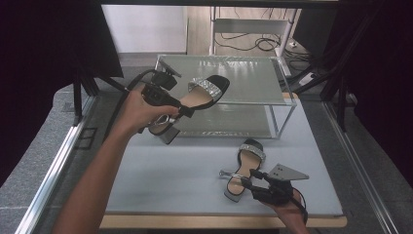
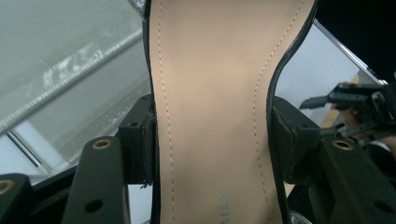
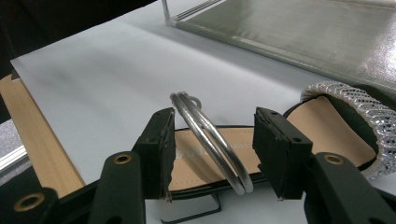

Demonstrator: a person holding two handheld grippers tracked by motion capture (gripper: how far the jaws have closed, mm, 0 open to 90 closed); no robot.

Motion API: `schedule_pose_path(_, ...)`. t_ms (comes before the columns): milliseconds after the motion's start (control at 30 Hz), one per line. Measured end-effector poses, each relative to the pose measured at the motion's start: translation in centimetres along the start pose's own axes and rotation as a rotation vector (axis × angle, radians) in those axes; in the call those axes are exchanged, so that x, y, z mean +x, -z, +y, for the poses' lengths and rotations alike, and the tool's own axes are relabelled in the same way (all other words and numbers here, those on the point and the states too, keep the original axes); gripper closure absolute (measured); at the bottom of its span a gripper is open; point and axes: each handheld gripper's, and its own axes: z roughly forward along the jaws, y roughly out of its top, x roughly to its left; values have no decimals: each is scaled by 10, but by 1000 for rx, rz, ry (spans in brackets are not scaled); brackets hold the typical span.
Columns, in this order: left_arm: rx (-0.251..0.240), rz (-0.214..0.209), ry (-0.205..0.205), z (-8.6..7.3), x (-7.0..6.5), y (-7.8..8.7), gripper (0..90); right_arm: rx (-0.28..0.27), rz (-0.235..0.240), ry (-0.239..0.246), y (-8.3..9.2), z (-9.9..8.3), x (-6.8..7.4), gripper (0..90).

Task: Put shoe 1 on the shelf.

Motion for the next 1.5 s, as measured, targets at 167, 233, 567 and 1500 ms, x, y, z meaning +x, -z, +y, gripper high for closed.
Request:
schedule_pose_path(167, -2, -3, 16, 10, 9, -1, 420, 2, 4, -2, -1, 0, 0, 487)
schedule_pose_path(233, 3, 10, 26, 16, 13, -3, 420, 4, 5, -2, -1, -1, 0, 487)
schedule_pose_path(567, -21, 35, 99, 65, 43, -9, 421, -8, 5, -4, 1, 1, 0, 487)
schedule_pose_path(1500, -48, 106, 286, 136, 88, -64, 420, -29, 12, -20, 11, 1, -1, 486)
